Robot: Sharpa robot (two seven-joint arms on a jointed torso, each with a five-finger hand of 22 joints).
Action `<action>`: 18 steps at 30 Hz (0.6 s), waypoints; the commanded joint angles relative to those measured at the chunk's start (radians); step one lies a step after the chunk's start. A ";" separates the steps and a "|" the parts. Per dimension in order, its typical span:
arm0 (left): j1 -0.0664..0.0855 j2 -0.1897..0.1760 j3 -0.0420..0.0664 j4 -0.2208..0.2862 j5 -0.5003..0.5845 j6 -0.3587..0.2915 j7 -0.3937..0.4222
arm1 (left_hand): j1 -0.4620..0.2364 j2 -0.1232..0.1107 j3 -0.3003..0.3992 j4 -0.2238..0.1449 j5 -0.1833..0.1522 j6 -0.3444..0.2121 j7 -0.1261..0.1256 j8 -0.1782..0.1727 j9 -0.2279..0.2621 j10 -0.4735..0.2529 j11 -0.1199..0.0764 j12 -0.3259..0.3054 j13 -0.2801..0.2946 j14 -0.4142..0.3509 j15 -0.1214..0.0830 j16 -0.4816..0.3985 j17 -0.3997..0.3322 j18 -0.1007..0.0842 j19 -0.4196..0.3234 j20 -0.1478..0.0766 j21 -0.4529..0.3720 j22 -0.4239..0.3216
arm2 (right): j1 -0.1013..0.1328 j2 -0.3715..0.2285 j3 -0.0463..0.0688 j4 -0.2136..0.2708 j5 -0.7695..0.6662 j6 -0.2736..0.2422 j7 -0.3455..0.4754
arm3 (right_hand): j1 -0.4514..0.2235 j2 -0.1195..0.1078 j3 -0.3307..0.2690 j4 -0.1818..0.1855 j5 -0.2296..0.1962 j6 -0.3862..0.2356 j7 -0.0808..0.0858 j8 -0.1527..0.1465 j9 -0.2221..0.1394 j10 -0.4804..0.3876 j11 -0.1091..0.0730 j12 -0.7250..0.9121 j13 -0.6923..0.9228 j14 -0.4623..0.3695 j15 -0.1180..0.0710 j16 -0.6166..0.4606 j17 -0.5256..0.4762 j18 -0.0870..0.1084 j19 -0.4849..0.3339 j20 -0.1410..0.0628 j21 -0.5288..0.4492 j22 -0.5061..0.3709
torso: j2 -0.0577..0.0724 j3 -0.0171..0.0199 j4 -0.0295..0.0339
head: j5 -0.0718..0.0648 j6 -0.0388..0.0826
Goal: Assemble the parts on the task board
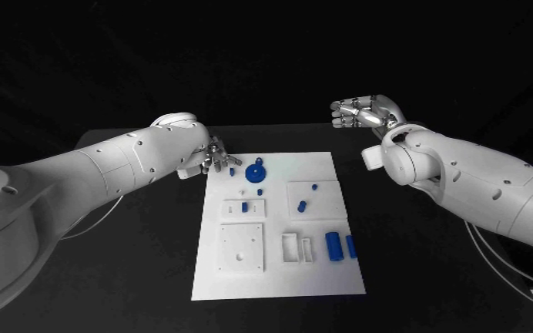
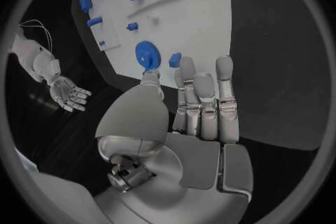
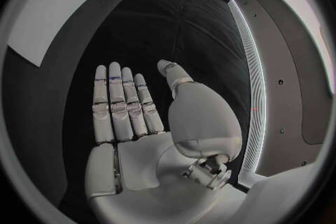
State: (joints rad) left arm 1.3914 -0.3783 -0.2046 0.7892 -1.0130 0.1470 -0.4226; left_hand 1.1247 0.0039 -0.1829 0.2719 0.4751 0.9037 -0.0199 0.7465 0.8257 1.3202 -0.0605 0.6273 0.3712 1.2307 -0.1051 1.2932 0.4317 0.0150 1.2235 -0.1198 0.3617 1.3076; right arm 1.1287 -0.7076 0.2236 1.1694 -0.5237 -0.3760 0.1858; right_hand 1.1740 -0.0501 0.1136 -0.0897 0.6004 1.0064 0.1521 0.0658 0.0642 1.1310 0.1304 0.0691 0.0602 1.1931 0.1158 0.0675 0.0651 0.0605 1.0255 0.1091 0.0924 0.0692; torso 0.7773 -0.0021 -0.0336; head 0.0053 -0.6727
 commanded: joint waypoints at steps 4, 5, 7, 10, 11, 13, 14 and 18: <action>-0.001 0.004 -0.001 -0.003 -0.021 0.050 0.015 | -0.012 0.000 0.001 -0.005 -0.006 -0.005 0.013 -0.031 -0.026 -0.016 0.006 -0.004 -0.007 -0.015 0.007 -0.004 -0.009 -0.013 -0.013 0.002 -0.004 0.019 | 0.000 0.001 0.001 0.001 0.001 0.009 0.007 | -0.009 0.004 0.003 0.005 0.006 -0.003 0.003 -0.003 0.000 -0.008 -0.002 -0.003 -0.001 -0.006 -0.002 -0.005 -0.002 0.012 -0.005 0.002 -0.001 -0.001 | 0.000 0.0001 0.0009 | -0.002 0.000; -0.002 0.005 -0.001 -0.004 -0.021 0.051 0.015 | -0.012 0.000 0.002 -0.008 -0.006 -0.003 0.014 -0.037 -0.031 -0.017 0.007 -0.004 -0.008 -0.016 0.007 -0.003 -0.011 -0.012 -0.013 0.003 -0.006 0.020 | 0.000 0.001 0.001 0.001 0.001 0.009 0.007 | -0.009 0.004 0.003 0.005 0.006 -0.003 0.003 -0.003 0.000 -0.008 -0.002 -0.003 -0.001 -0.006 -0.002 -0.005 -0.002 0.012 -0.005 0.002 -0.001 -0.001 | 0.000 0.0002 0.0008 | -0.002 0.000; -0.002 0.005 -0.001 -0.005 -0.022 0.054 0.015 | -0.013 0.000 0.003 -0.009 -0.006 0.000 0.014 -0.044 -0.037 -0.017 0.007 -0.004 -0.009 -0.016 0.008 -0.002 -0.013 -0.012 -0.012 0.004 -0.007 0.020 | 0.000 0.002 0.001 0.001 0.001 0.009 0.007 | -0.009 0.004 0.003 0.005 0.006 -0.003 0.003 -0.003 0.000 -0.008 -0.002 -0.003 -0.001 -0.006 -0.002 -0.005 -0.002 0.012 -0.005 0.002 -0.001 -0.001 | 0.000 0.0000 0.0010 | -0.002 -0.001; -0.002 0.006 -0.001 -0.008 -0.022 0.057 0.013 | -0.012 0.001 0.003 -0.010 -0.006 0.001 0.014 -0.046 -0.038 -0.017 0.007 -0.004 -0.010 -0.016 0.007 -0.001 -0.013 -0.012 -0.012 0.004 -0.007 0.020 | 0.000 0.002 0.001 0.000 0.001 0.008 0.007 | -0.009 0.005 0.001 0.007 0.006 -0.003 0.003 -0.003 0.000 -0.009 -0.002 -0.003 -0.001 -0.006 -0.002 -0.005 -0.002 0.012 -0.006 0.002 -0.001 -0.001 | 0.001 -0.0004 0.0007 | -0.002 -0.001; -0.002 0.006 -0.001 -0.009 -0.022 0.059 0.013 | -0.012 0.002 0.003 -0.012 -0.006 0.003 0.014 -0.049 -0.040 -0.017 0.007 -0.004 -0.010 -0.016 0.007 0.000 -0.014 -0.012 -0.012 0.004 -0.008 0.020 | 0.000 0.003 0.001 0.000 0.001 0.008 0.007 | -0.009 0.005 0.001 0.007 0.006 -0.003 0.003 -0.003 0.000 -0.009 -0.002 -0.003 -0.001 -0.006 -0.002 -0.005 -0.002 0.012 -0.006 0.002 -0.001 -0.001 | 0.000 -0.0002 0.0005 | -0.002 -0.002; -0.003 0.007 -0.001 -0.010 -0.022 0.062 0.012 | -0.012 0.004 0.004 -0.014 -0.005 0.003 0.014 -0.049 -0.040 -0.017 0.007 -0.004 -0.010 -0.016 0.008 0.000 -0.014 -0.012 -0.012 0.004 -0.008 0.020 | 0.000 0.003 0.001 0.000 0.001 0.008 0.007 | -0.009 0.005 0.001 0.007 0.006 -0.003 0.003 -0.003 0.000 -0.009 -0.002 -0.003 -0.001 -0.006 -0.002 -0.005 -0.002 0.012 -0.006 0.002 -0.001 -0.001 | 0.000 -0.0003 0.0003 | -0.002 -0.002; -0.003 0.007 -0.001 -0.011 -0.022 0.064 0.011 | -0.011 0.004 0.004 -0.015 -0.004 0.004 0.014 -0.050 -0.040 -0.017 0.007 -0.004 -0.010 -0.016 0.007 0.000 -0.014 -0.012 -0.011 0.004 -0.008 0.020 | 0.000 0.003 0.001 0.000 0.001 0.008 0.007 | -0.009 0.005 0.001 0.007 0.006 -0.003 0.003 -0.003 0.000 -0.009 -0.002 -0.003 -0.001 -0.006 -0.002 -0.005 -0.002 0.012 -0.006 0.002 -0.001 -0.001 | 0.001 -0.0002 0.0003 | -0.003 -0.002; -0.006 0.009 -0.002 -0.016 -0.022 0.075 0.011 | -0.009 0.010 0.004 -0.021 -0.001 0.005 0.014 -0.052 -0.041 -0.017 0.007 -0.004 -0.011 -0.017 0.007 0.001 -0.015 -0.012 -0.012 0.004 -0.009 0.020 | 0.000 0.002 0.001 0.001 0.001 0.007 0.007 | -0.009 0.005 0.001 0.007 0.006 -0.003 0.003 -0.003 0.000 -0.009 -0.002 -0.003 -0.001 -0.006 -0.002 -0.005 -0.002 0.012 -0.006 0.002 -0.001 -0.001 | 0.001 -0.0001 0.0003 | -0.003 -0.002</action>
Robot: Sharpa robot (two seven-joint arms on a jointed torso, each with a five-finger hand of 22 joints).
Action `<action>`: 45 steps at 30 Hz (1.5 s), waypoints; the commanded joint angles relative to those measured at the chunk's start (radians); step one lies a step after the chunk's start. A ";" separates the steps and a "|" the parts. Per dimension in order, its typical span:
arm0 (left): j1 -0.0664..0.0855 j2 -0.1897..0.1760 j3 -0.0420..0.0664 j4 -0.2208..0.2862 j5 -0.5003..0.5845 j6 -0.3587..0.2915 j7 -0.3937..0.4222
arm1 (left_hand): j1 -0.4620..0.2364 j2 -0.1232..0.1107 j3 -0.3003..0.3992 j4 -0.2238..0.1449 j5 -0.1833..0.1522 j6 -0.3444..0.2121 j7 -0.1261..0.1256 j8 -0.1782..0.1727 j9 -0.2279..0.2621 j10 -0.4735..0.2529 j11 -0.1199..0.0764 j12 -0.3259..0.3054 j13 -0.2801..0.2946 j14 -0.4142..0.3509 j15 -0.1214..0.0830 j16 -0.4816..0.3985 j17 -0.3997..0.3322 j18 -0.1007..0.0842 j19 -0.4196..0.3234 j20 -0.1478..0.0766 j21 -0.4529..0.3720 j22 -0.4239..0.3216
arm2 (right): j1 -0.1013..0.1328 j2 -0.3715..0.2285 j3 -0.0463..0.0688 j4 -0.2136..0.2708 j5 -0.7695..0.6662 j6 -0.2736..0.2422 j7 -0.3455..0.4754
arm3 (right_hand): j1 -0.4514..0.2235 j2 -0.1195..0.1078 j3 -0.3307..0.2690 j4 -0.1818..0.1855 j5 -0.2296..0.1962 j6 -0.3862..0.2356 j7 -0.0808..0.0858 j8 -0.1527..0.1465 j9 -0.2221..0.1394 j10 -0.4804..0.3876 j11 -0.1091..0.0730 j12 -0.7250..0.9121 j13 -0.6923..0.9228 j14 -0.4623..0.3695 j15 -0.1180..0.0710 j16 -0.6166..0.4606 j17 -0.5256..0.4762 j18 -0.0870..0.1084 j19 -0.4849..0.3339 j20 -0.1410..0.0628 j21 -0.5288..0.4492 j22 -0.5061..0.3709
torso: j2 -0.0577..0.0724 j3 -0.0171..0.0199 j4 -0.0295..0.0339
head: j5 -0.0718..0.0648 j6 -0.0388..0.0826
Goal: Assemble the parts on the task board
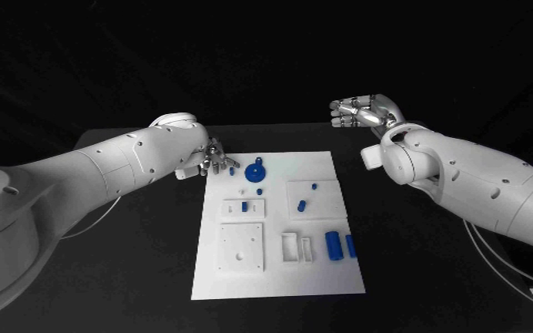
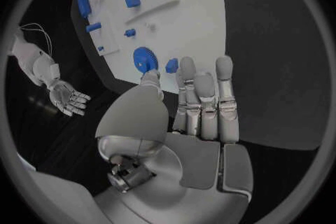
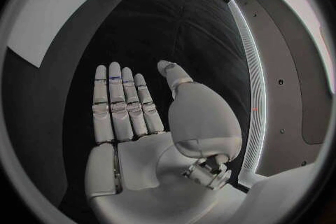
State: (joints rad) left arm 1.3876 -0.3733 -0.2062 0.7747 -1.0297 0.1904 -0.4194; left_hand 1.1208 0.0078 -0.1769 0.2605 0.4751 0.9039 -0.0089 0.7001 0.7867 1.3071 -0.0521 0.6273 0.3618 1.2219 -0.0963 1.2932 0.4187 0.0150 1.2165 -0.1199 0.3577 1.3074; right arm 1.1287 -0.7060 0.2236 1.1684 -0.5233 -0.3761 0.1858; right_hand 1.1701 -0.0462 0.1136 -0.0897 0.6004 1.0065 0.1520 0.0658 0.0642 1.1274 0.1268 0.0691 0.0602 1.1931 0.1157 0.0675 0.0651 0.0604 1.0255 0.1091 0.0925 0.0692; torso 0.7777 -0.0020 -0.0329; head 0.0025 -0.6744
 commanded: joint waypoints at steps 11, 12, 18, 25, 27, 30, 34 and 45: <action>-0.012 0.012 0.000 -0.011 0.001 0.027 0.012 | -0.004 0.014 -0.005 -0.017 0.003 0.005 0.004 -0.014 -0.005 -0.005 -0.001 -0.004 -0.003 -0.010 -0.001 0.002 -0.005 -0.012 -0.005 0.004 -0.007 0.020 | 0.000 0.001 0.001 0.004 0.001 0.006 0.007 | -0.005 0.001 0.001 0.007 0.006 -0.003 0.003 -0.003 0.000 -0.005 0.002 -0.003 -0.001 -0.006 -0.002 -0.005 -0.002 0.012 -0.006 0.002 -0.001 -0.001 | 0.001 0.0004 -0.0006 | -0.004 -0.002; -0.012 0.013 0.000 -0.011 0.002 0.025 0.012 | -0.005 0.016 -0.006 -0.017 0.003 0.005 0.005 -0.016 -0.007 -0.006 0.000 -0.005 -0.003 -0.010 -0.001 0.001 -0.006 -0.012 -0.005 0.004 -0.007 0.020 | 0.000 0.001 0.001 0.004 0.001 0.006 0.007 | -0.005 0.001 0.001 0.007 0.006 -0.003 0.003 -0.003 0.000 -0.005 0.002 -0.003 -0.001 -0.006 -0.002 -0.005 -0.002 0.012 -0.006 0.002 -0.001 -0.001 | 0.001 0.0003 -0.0009 | -0.005 -0.002; -0.013 0.014 0.000 -0.018 0.015 0.014 0.013 | -0.005 0.021 -0.007 -0.018 0.003 0.005 0.006 -0.027 -0.015 -0.008 0.001 -0.005 -0.004 -0.012 0.001 0.000 -0.008 -0.011 -0.006 0.006 -0.009 0.020 | 0.000 0.000 0.001 0.004 0.001 0.004 0.007 | -0.005 0.001 0.001 0.007 0.006 -0.003 0.003 -0.003 0.000 -0.005 0.002 -0.003 -0.001 -0.006 -0.002 -0.005 -0.002 0.012 -0.006 0.002 -0.001 -0.001 | 0.001 0.0005 0.0005 | -0.007 -0.002; -0.013 0.015 0.000 -0.023 0.024 0.011 0.015 | 0.001 0.029 -0.005 -0.023 0.008 0.006 0.007 -0.035 -0.022 -0.009 0.001 -0.005 -0.004 -0.012 0.001 0.001 -0.010 -0.011 -0.005 0.006 -0.011 0.020 | 0.000 0.001 0.001 0.005 0.001 0.004 0.007 | -0.003 0.001 -0.003 0.010 0.007 -0.003 0.003 -0.003 0.000 -0.005 0.002 -0.003 -0.001 -0.006 -0.002 -0.005 -0.002 0.012 -0.006 0.002 -0.001 -0.002 | 0.001 0.0007 0.0004 | -0.010 -0.003; -0.013 0.016 0.000 -0.025 0.025 0.012 0.016 | 0.003 0.032 -0.006 -0.027 0.009 0.008 0.008 -0.042 -0.029 -0.009 0.002 -0.005 -0.004 -0.013 0.001 0.002 -0.010 -0.011 -0.006 0.006 -0.011 0.020 | 0.000 0.001 0.001 0.005 0.001 0.004 0.007 | -0.003 0.001 -0.003 0.010 0.007 -0.003 0.003 -0.003 0.000 -0.005 0.002 -0.003 -0.001 -0.006 -0.002 -0.005 -0.002 0.012 -0.006 0.002 -0.001 -0.002 | 0.001 0.0005 0.0001 | -0.010 -0.003; -0.013 0.018 0.000 -0.027 0.026 0.015 0.017 | 0.009 0.037 -0.003 -0.032 0.011 0.008 0.008 -0.044 -0.031 -0.010 0.002 -0.005 -0.005 -0.013 0.001 0.001 -0.011 -0.011 -0.006 0.006 -0.012 0.020 | 0.000 0.002 0.001 0.004 0.001 0.004 0.007 | -0.003 0.001 -0.003 0.010 0.007 -0.003 0.003 -0.003 0.000 -0.005 0.002 -0.003 -0.001 -0.006 -0.002 -0.005 -0.002 0.012 -0.006 0.002 -0.001 -0.002 | 0.001 0.0003 0.0002 | -0.010 -0.003; -0.015 0.020 0.000 -0.033 0.027 0.015 0.018 | 0.012 0.041 -0.004 -0.040 0.012 0.011 0.007 -0.048 -0.035 -0.010 0.002 -0.006 -0.006 -0.013 0.001 0.001 -0.012 -0.011 -0.006 0.006 -0.013 0.020 | 0.000 0.002 0.001 0.005 0.001 0.004 0.007 | -0.003 0.001 -0.003 0.010 0.007 -0.003 0.003 -0.003 0.000 -0.005 0.002 -0.003 -0.001 -0.006 -0.002 -0.005 -0.002 0.012 -0.006 0.002 -0.001 -0.002 | 0.001 0.0002 -0.0005 | -0.011 -0.004; -0.017 0.023 0.000 -0.038 0.028 0.010 0.017 | 0.014 0.050 -0.003 -0.054 0.020 0.008 0.005 -0.036 -0.023 -0.009 0.001 -0.009 -0.008 -0.013 0.001 0.001 -0.015 -0.012 -0.005 0.006 -0.015 0.020 | 0.000 0.002 0.001 0.006 0.001 0.003 0.007 | -0.003 0.001 -0.003 0.010 0.007 -0.003 0.003 -0.003 0.000 -0.005 0.002 -0.003 -0.001 -0.006 -0.002 -0.005 -0.002 0.012 -0.006 0.002 -0.001 -0.002 | 0.001 0.0007 -0.0001 | -0.014 -0.005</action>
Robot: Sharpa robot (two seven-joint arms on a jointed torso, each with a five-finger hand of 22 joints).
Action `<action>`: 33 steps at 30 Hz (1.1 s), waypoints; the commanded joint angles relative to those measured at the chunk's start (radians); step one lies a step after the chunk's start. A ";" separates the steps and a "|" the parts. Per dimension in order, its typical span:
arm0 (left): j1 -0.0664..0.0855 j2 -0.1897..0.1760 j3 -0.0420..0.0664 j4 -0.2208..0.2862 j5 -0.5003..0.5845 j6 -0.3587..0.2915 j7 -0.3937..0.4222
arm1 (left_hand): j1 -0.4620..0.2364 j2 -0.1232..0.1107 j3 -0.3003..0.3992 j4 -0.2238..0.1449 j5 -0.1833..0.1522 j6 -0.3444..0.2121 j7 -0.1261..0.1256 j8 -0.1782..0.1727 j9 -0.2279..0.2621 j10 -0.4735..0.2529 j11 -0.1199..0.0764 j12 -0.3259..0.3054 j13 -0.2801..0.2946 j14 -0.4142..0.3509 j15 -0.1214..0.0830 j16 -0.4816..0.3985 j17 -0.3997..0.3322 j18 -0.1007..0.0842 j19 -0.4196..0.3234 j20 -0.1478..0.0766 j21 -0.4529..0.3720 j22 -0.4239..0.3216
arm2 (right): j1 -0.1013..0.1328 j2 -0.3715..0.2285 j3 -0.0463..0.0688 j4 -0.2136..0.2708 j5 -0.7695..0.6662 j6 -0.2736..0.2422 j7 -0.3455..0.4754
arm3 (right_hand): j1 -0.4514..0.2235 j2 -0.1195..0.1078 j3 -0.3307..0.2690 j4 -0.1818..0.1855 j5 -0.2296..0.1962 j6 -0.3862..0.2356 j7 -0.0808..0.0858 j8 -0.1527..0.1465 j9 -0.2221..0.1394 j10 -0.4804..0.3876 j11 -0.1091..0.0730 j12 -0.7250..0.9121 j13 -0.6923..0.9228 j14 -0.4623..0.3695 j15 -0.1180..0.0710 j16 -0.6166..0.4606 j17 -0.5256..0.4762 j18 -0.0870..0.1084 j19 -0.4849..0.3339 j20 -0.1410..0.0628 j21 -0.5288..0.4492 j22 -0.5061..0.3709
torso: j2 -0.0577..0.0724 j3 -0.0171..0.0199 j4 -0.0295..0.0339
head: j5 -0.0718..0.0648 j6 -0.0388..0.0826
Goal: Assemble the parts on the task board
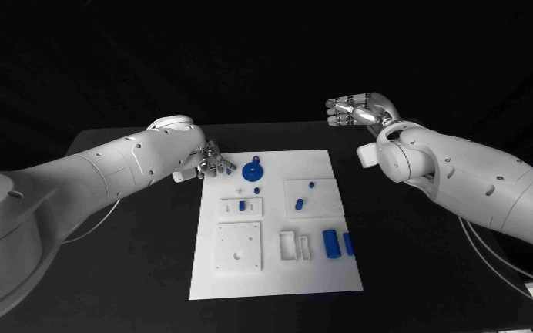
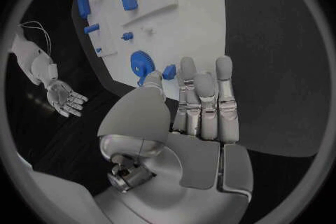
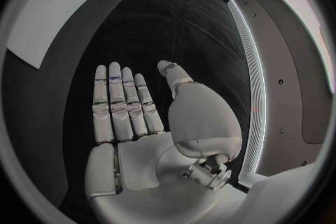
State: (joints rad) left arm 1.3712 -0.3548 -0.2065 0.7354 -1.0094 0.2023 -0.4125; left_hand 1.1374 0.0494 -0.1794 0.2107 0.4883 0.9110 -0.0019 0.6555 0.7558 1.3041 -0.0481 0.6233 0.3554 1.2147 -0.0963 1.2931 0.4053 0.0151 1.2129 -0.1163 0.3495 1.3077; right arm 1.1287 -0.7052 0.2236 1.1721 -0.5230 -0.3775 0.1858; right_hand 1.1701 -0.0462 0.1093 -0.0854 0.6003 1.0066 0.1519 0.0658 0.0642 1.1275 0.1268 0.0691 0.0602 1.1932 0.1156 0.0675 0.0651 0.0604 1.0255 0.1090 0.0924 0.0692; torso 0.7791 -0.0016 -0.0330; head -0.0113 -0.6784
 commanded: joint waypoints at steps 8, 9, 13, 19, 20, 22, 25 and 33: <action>-0.006 0.010 0.000 -0.001 0.010 0.001 0.010 | 0.000 0.009 0.002 -0.008 0.012 -0.001 -0.003 0.012 0.013 -0.005 -0.004 -0.005 -0.002 -0.006 0.000 0.001 -0.001 -0.012 -0.001 0.002 -0.007 0.020 | 0.000 0.002 0.001 0.003 0.001 0.005 0.007 | -0.003 0.001 0.001 0.006 0.007 -0.003 0.003 -0.003 0.000 -0.005 0.002 -0.003 -0.001 -0.006 -0.002 -0.005 -0.002 0.012 -0.006 0.002 -0.001 -0.001 | 0.000 0.0001 0.0006 | -0.002 -0.002; -0.006 0.010 0.000 -0.001 0.010 0.001 0.010 | 0.002 0.010 0.003 -0.009 0.015 -0.001 -0.003 0.011 0.013 -0.006 -0.004 -0.005 -0.002 -0.006 0.000 0.001 -0.001 -0.012 -0.001 0.002 -0.007 0.020 | 0.000 0.002 0.001 0.003 0.001 0.005 0.007 | -0.003 0.001 0.001 0.006 0.007 -0.003 0.003 -0.003 0.000 -0.005 0.002 -0.003 -0.001 -0.006 -0.002 -0.005 -0.002 0.012 -0.006 0.002 -0.001 -0.001 | 0.000 0.0000 0.0008 | -0.002 -0.002; -0.009 0.011 0.000 -0.004 0.011 -0.001 0.012 | 0.011 0.015 0.010 -0.015 0.022 -0.003 -0.003 0.008 0.012 -0.006 -0.004 -0.006 -0.002 -0.006 0.000 0.000 -0.002 -0.013 -0.002 0.001 -0.007 0.020 | 0.000 0.002 0.001 0.003 0.001 0.005 0.007 | -0.003 0.001 0.001 0.006 0.007 -0.003 0.003 -0.003 0.000 -0.005 0.002 -0.003 -0.001 -0.006 -0.002 -0.005 -0.002 0.012 -0.006 0.002 -0.001 -0.001 | 0.000 0.0003 0.0011 | -0.004 -0.003; -0.010 0.011 0.000 -0.004 0.017 -0.003 0.016 | 0.042 0.039 0.038 -0.044 0.034 -0.002 -0.002 -0.011 -0.001 -0.006 -0.004 -0.011 -0.005 -0.007 0.000 -0.002 -0.003 -0.013 -0.003 0.001 -0.008 0.020 | 0.000 0.002 0.001 0.003 0.001 0.005 0.006 | -0.003 0.001 0.001 0.006 0.007 -0.003 0.003 -0.003 0.000 -0.005 0.002 -0.003 -0.001 -0.006 -0.002 -0.005 -0.002 0.012 -0.006 0.002 -0.001 -0.001 | -0.001 0.0004 0.0019 | -0.006 -0.003; -0.010 0.011 0.000 -0.004 0.019 -0.004 0.016 | 0.048 0.044 0.043 -0.049 0.036 -0.002 -0.003 -0.013 -0.001 -0.006 -0.004 -0.012 -0.005 -0.007 0.000 -0.002 -0.003 -0.013 -0.003 0.001 -0.008 0.020 | 0.000 0.002 0.001 0.003 0.001 0.005 0.006 | -0.003 0.001 0.001 0.006 0.007 -0.003 0.003 -0.003 0.000 -0.005 0.002 -0.003 -0.001 -0.006 -0.002 -0.005 -0.002 0.012 -0.006 0.002 -0.001 -0.001 | -0.001 0.0003 0.0017 | -0.006 -0.004; -0.010 0.011 0.000 -0.004 0.026 -0.007 0.017 | 0.061 0.053 0.057 -0.059 0.045 -0.002 -0.003 -0.016 -0.002 -0.005 -0.005 -0.013 -0.006 -0.006 -0.001 -0.002 -0.003 -0.013 -0.002 0.001 -0.008 0.020 | 0.000 0.002 0.001 0.003 0.001 0.006 0.006 | -0.003 0.001 0.001 0.006 0.007 -0.003 0.003 -0.003 0.000 -0.005 0.002 -0.003 -0.001 -0.006 -0.002 -0.005 -0.002 0.012 -0.006 0.002 -0.001 -0.001 | -0.001 0.0003 0.0014 | -0.005 -0.004; -0.010 0.010 0.000 -0.003 0.037 -0.013 0.018 | 0.066 0.058 0.069 -0.066 0.054 -0.002 -0.004 -0.018 -0.002 -0.005 -0.005 -0.014 -0.007 -0.006 0.000 -0.001 -0.003 -0.013 -0.003 0.001 -0.008 0.020 | 0.000 0.001 0.001 0.002 0.001 0.006 0.005 | -0.003 0.001 0.001 0.006 0.007 -0.003 0.003 -0.003 0.000 -0.005 0.002 -0.003 -0.001 -0.006 -0.002 -0.005 -0.002 0.012 -0.006 0.002 -0.001 -0.001 | 0.000 0.0004 0.0015 | -0.005 -0.003; -0.010 0.005 0.001 -0.002 0.057 -0.028 0.022 | 0.057 0.049 0.075 -0.067 0.054 0.000 -0.003 -0.024 -0.004 -0.003 -0.005 -0.015 -0.007 -0.006 0.000 -0.001 -0.003 -0.013 -0.002 0.001 -0.007 0.020 | 0.000 0.002 0.001 0.000 0.001 0.007 0.005 | -0.003 0.001 0.001 0.006 0.007 -0.003 0.003 -0.003 0.000 -0.005 0.002 -0.003 -0.001 -0.006 -0.002 -0.005 -0.002 0.012 -0.006 0.002 -0.001 -0.001 | 0.000 0.0006 0.0014 | -0.006 -0.003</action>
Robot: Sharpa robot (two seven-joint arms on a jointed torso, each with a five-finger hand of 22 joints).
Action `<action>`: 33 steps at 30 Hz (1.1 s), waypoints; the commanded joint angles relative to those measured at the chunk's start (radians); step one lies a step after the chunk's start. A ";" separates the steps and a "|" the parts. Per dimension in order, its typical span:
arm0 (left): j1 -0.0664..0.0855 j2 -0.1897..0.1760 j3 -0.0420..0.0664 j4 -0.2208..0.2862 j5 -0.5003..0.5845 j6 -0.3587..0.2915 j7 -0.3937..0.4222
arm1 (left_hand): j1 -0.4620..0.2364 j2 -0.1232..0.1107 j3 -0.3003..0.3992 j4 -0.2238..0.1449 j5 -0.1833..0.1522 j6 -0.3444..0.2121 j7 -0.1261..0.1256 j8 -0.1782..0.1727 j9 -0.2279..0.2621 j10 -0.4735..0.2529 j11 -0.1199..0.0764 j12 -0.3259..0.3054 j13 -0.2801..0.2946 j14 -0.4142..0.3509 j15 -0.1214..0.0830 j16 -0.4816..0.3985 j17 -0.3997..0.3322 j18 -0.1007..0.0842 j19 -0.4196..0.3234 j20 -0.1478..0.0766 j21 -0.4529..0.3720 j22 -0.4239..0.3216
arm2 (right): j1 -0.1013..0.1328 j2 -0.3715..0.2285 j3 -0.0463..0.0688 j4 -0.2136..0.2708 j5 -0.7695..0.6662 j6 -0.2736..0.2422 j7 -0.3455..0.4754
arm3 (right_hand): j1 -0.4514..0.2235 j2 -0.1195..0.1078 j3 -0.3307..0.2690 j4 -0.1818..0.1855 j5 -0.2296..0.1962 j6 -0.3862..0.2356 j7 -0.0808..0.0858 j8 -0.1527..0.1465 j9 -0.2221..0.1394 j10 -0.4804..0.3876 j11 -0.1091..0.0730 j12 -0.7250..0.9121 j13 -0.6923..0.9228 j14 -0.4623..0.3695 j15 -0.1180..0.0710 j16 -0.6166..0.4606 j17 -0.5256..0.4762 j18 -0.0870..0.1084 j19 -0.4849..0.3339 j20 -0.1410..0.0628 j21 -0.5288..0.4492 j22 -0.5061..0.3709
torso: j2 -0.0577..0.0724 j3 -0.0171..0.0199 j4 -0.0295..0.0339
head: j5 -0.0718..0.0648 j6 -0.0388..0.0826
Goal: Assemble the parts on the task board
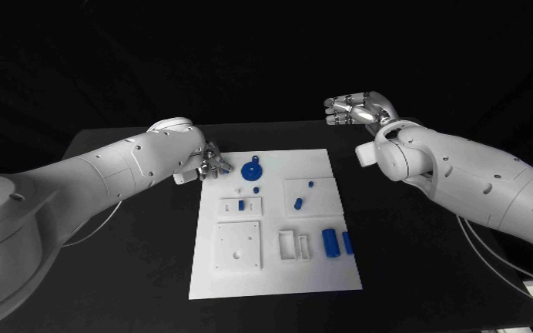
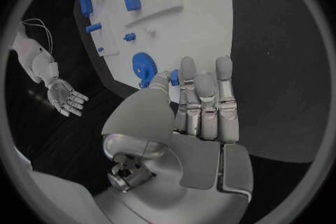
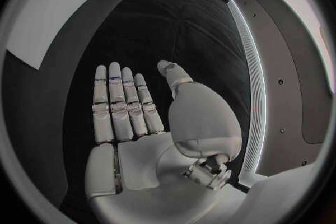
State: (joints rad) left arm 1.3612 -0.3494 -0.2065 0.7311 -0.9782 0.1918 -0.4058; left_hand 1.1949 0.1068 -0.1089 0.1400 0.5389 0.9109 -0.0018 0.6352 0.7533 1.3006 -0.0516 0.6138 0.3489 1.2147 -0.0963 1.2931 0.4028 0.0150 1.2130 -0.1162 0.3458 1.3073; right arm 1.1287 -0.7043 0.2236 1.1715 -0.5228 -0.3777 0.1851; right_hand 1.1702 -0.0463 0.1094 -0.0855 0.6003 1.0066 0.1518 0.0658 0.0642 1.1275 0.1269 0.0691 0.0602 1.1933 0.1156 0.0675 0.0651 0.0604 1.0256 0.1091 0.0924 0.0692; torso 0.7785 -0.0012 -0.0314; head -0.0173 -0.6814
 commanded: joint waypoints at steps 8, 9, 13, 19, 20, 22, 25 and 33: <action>0.000 -0.007 0.001 0.003 0.049 -0.025 0.023 | 0.011 0.008 0.033 -0.007 0.033 0.010 -0.003 -0.022 -0.014 0.005 -0.002 -0.012 -0.003 -0.004 -0.001 -0.002 -0.001 -0.013 -0.003 0.001 -0.003 0.021 | 0.000 0.002 0.001 -0.002 0.001 0.009 0.005 | -0.003 0.001 0.001 0.006 0.007 -0.003 0.003 -0.003 0.000 -0.005 0.002 -0.003 -0.001 -0.006 -0.002 -0.005 -0.002 0.012 -0.006 0.002 -0.001 -0.002 | 0.000 -0.0001 0.0001 | 0.001 -0.001; 0.000 -0.009 0.001 0.004 0.055 -0.027 0.025 | 0.014 0.013 0.043 -0.010 0.047 0.015 -0.003 -0.027 -0.014 0.007 -0.002 -0.014 -0.005 -0.003 -0.001 -0.002 -0.001 -0.013 -0.003 0.001 -0.003 0.021 | 0.000 0.001 0.001 -0.003 0.001 0.010 0.005 | -0.003 0.001 0.001 0.006 0.007 -0.003 0.003 -0.003 0.000 -0.005 0.002 -0.003 -0.001 -0.006 -0.002 -0.005 -0.002 0.012 -0.006 0.002 -0.001 -0.002 | 0.000 -0.0002 0.0004 | 0.000 -0.001; 0.001 -0.019 0.002 0.011 0.084 -0.037 0.034 | 0.014 0.032 0.104 -0.037 0.052 0.054 0.000 -0.083 -0.028 0.021 -0.001 -0.033 -0.013 0.001 -0.001 -0.007 0.000 -0.013 -0.003 0.000 -0.001 0.021 | 0.000 0.001 0.001 -0.004 0.001 0.011 0.004 | -0.001 0.001 0.001 0.008 0.007 -0.003 0.003 -0.003 0.000 -0.005 0.002 -0.003 -0.001 -0.006 -0.002 -0.005 -0.002 0.012 -0.006 0.002 -0.001 -0.002 | -0.001 -0.0001 0.0016 | -0.001 -0.002; 0.002 -0.042 0.006 0.038 0.115 -0.051 0.044 | 0.056 0.066 0.302 -0.125 -0.261 0.102 0.003 -0.168 -0.025 0.038 -0.002 -0.067 -0.023 0.004 -0.004 -0.012 0.006 -0.013 -0.007 -0.005 0.004 0.022 | 0.000 -0.002 0.001 -0.006 0.001 0.012 0.003 | -0.001 0.001 0.001 0.008 0.007 -0.003 0.003 -0.003 0.000 -0.005 0.002 -0.003 -0.001 -0.006 -0.002 -0.005 -0.002 0.012 -0.006 0.002 -0.001 -0.002 | -0.002 -0.0007 0.0025 | -0.001 -0.003; 0.002 -0.047 0.007 0.046 0.119 -0.053 0.045 | -0.039 -0.017 0.530 -0.132 -0.315 0.120 0.002 -0.191 -0.011 0.046 0.007 -0.073 -0.022 0.007 -0.003 -0.014 0.008 -0.009 -0.007 0.001 0.009 0.021 | 0.000 -0.002 0.001 -0.006 0.001 0.012 0.003 | -0.001 0.001 0.001 0.008 0.007 -0.003 0.003 -0.003 0.000 -0.005 0.002 -0.003 -0.001 -0.006 -0.002 -0.005 -0.002 0.012 -0.006 0.002 -0.001 -0.002 | -0.002 -0.0007 0.0026 | 0.000 -0.003; 0.003 -0.053 0.007 0.055 0.124 -0.057 0.046 | -0.101 -0.046 0.637 -0.143 -0.330 0.129 0.004 -0.194 0.040 0.050 0.000 -0.074 -0.015 0.008 -0.001 -0.016 0.010 -0.006 -0.008 0.000 0.015 0.021 | 0.000 -0.003 0.001 -0.006 0.002 0.013 0.003 | -0.001 0.001 0.001 0.008 0.007 -0.003 0.003 -0.003 0.000 -0.005 0.002 -0.003 -0.001 -0.006 -0.002 -0.005 -0.002 0.012 -0.006 0.002 -0.001 -0.002 | -0.002 -0.0007 0.0027 | 0.002 -0.002; 0.005 -0.065 0.008 0.072 0.135 -0.064 0.045 | -0.103 -0.035 0.625 -0.155 -0.332 0.145 0.003 -0.230 0.065 0.052 -0.001 -0.078 -0.010 0.009 -0.001 -0.016 0.013 -0.006 -0.010 0.000 0.019 0.021 | 0.000 -0.004 0.001 -0.007 0.002 0.013 0.002 | -0.001 0.001 0.001 0.008 0.007 -0.003 0.003 -0.003 0.000 -0.005 0.002 -0.003 -0.001 -0.006 -0.002 -0.005 -0.002 0.012 -0.006 0.002 -0.001 -0.002 | -0.003 -0.0011 0.0035 | 0.003 -0.001; 0.010 -0.105 0.008 0.144 0.158 -0.080 0.031 | -0.114 -0.031 0.621 -0.163 -0.336 0.207 -0.004 -0.321 0.127 0.080 -0.006 -0.100 -0.012 0.019 -0.006 -0.014 0.026 -0.008 -0.004 -0.005 0.023 0.020 | -0.001 -0.008 0.001 -0.008 0.004 0.014 0.000 | -0.001 0.001 0.001 0.008 0.007 -0.003 0.003 -0.003 0.000 -0.005 0.002 -0.003 -0.001 -0.006 -0.002 -0.005 -0.002 0.012 -0.006 0.002 -0.001 -0.002 | -0.007 -0.0021 0.0056 | 0.008 -0.004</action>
State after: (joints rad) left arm 1.3690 -0.4491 -0.1989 0.8591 -0.8508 0.1343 -0.3774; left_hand 1.0873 0.0775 0.4345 0.0573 0.2076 1.0361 0.0688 0.3193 0.8793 1.3724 -0.0567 0.5175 0.3378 1.2276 -0.1015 1.2815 0.4278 0.0150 1.2094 -0.1198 0.3640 1.3078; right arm 1.1284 -0.7115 0.2236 1.1633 -0.5219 -0.3766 0.1821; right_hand 1.1701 -0.0463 0.1123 -0.0827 0.6003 1.0066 0.1518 0.0658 0.0642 1.1275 0.1269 0.0691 0.0602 1.1933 0.1156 0.0675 0.0643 0.0604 1.0256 0.1091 0.0925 0.0692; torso 0.7737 -0.0028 -0.0273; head -0.0105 -0.6838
